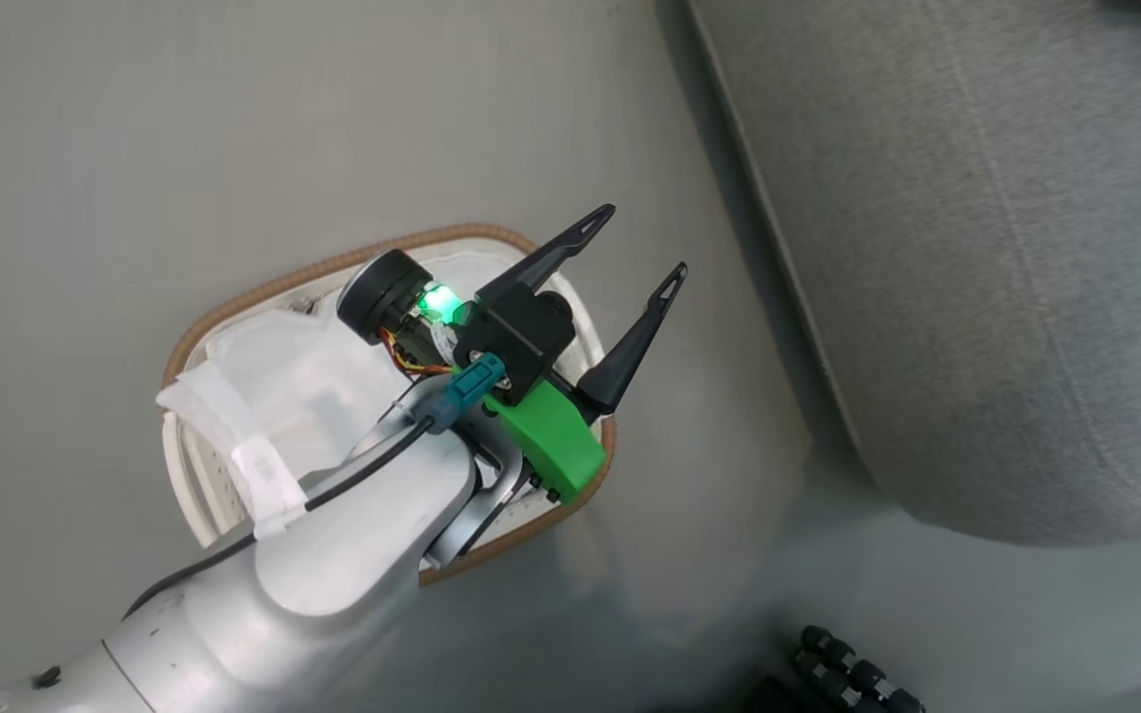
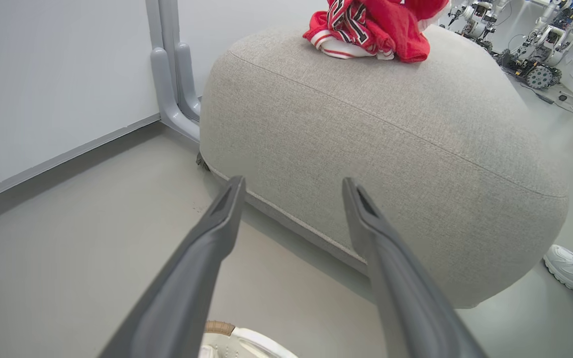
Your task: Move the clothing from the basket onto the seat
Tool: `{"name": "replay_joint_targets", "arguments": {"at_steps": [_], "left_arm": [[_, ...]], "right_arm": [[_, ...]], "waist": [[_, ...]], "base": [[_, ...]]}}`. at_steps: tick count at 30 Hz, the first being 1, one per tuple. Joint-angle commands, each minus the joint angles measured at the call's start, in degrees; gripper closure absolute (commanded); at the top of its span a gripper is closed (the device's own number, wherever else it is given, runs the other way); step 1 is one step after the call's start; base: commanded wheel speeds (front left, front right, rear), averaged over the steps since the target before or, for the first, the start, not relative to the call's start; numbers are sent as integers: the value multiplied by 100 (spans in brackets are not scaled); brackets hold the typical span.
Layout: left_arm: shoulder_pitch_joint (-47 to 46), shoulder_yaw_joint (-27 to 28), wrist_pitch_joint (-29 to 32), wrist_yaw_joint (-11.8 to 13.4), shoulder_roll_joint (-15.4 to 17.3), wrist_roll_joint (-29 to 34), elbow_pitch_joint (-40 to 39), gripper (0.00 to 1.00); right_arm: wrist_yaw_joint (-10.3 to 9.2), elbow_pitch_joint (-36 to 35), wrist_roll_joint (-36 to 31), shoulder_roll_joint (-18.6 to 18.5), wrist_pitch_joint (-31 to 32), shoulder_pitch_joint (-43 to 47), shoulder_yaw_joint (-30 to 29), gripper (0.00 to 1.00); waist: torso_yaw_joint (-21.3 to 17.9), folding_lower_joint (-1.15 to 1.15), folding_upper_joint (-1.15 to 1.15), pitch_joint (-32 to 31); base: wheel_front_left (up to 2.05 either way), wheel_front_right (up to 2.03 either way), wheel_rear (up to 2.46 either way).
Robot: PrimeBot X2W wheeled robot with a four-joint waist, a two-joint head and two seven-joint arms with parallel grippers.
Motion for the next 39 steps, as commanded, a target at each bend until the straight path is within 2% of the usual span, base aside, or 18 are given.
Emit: {"name": "replay_joint_targets", "arguments": {"at_steps": [1, 4, 5, 6, 7, 8, 9, 10, 18, 26, 34, 39], "left_arm": [[-103, 5, -8, 47, 82, 48, -25, 0], [-83, -8, -27, 61, 123, 72, 8, 0], [-70, -17, -32, 65, 119, 74, 10, 0], [-57, -25, -41, 62, 119, 72, 15, 0], [-48, -25, -46, 68, 124, 71, 20, 0], [-46, -23, -46, 79, 134, 65, 30, 0], [-47, -15, -46, 77, 148, 56, 38, 0], [-49, -4, -50, 83, 169, 38, 52, 0], [40, 29, -83, 113, 229, -55, 184, 0], [254, 219, -252, 175, 255, -244, 319, 0], [589, 743, -400, 415, 49, -381, 450, 0], [1072, 1456, -393, 519, -28, -291, 282, 0]], "right_arm": [[-8, 137, -119, 127, -82, 191, -93, 100], [-8, 429, -367, 301, -176, 473, -258, 97], [-8, 511, -412, 336, -197, 529, -314, 88], [-8, 619, -467, 404, -229, 611, -377, 70], [-8, 703, -501, 452, -259, 667, -421, 67], [-8, 772, -546, 516, -302, 735, -458, 54], [-8, 833, -582, 567, -330, 785, -478, 24], [-8, 914, -620, 620, -365, 824, -487, 0], [-8, 1281, -649, 803, -586, 942, -434, 0], [-8, 1368, -404, 923, -647, 1153, 92, 0], [-8, 1121, 117, 898, -652, 1588, 708, 0], [-8, 1106, 442, 1025, -647, 1779, 1119, 0]], "waist": [[339, -1, 0, 471], [338, -1, 0, 561], [337, -1, 0, 571], [336, -1, 0, 580], [332, -1, 0, 584], [317, -1, 0, 589], [300, -1, 0, 590], [276, -1, 0, 587], [71, -1, 0, 370], [-107, -1, 0, -172], [84, -1, 0, -1024], [291, -1, 0, -1536]], "base": [[0, 0, 0], [0, 0, 0], [0, 0, 0], [0, 0, 0], [0, 0, 0], [0, 0, 0], [0, 0, 0], [0, 0, 0], [0, 0, 0], [0, 0, 0], [0, 0, 0], [0, 0, 0]]}}
